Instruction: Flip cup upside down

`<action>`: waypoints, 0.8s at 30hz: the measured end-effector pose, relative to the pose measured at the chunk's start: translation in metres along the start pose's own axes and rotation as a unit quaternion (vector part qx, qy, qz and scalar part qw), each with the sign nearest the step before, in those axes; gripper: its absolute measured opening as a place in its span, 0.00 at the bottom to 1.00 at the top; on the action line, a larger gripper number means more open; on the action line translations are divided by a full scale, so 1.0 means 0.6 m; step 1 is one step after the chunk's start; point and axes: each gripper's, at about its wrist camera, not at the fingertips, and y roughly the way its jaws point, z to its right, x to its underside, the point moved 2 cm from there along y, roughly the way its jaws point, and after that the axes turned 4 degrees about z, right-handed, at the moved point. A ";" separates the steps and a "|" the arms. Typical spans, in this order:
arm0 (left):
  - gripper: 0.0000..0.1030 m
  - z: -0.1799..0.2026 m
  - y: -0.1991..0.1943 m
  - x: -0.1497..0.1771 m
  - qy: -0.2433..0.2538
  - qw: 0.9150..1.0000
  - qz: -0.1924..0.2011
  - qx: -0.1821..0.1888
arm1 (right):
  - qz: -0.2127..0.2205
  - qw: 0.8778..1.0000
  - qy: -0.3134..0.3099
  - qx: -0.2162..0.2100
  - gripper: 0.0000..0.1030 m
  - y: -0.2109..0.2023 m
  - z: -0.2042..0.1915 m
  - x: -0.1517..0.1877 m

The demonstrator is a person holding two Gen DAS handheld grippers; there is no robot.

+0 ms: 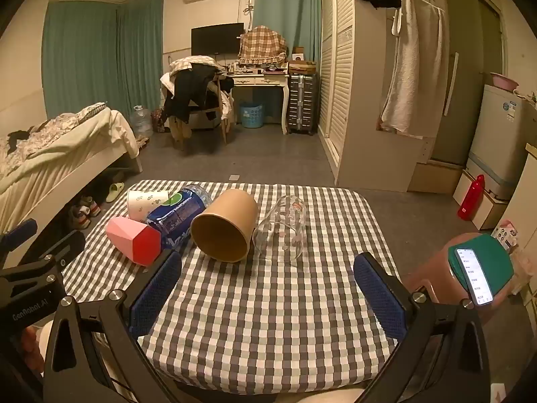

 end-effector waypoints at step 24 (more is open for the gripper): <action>1.00 -0.007 -0.006 0.001 0.000 1.000 0.008 -0.008 | -0.004 1.000 0.001 0.002 1.00 0.005 0.000 0.004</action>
